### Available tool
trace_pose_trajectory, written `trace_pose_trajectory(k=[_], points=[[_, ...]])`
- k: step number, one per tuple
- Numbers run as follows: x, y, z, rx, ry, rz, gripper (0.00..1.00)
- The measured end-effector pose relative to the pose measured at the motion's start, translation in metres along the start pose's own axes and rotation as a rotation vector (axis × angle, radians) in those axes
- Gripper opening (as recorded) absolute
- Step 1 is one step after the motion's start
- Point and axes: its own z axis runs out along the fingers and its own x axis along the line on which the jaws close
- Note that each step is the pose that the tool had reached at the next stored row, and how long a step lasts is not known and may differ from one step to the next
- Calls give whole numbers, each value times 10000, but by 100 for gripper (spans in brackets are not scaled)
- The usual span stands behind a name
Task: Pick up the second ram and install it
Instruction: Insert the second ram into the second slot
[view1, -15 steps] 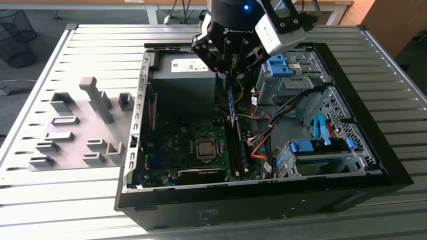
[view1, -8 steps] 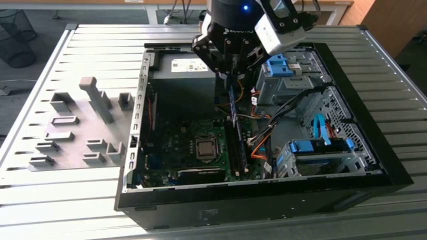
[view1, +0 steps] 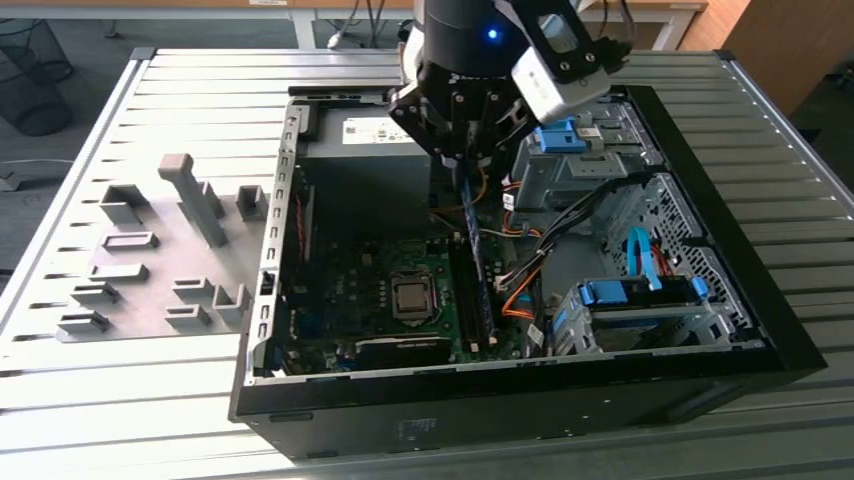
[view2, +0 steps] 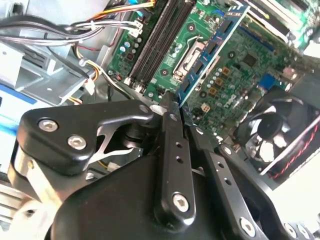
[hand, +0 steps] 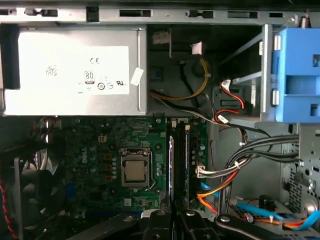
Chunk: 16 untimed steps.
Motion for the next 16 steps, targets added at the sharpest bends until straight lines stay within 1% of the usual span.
trace_pose_trajectory(k=[2,4,8,16], points=[[-2,2,29,-5,-15,-268,14],[-2,4,58,-8,-17,-285,14],[-2,5,77,-6,-17,-287,14],[-2,5,80,-6,-17,-287,14]])
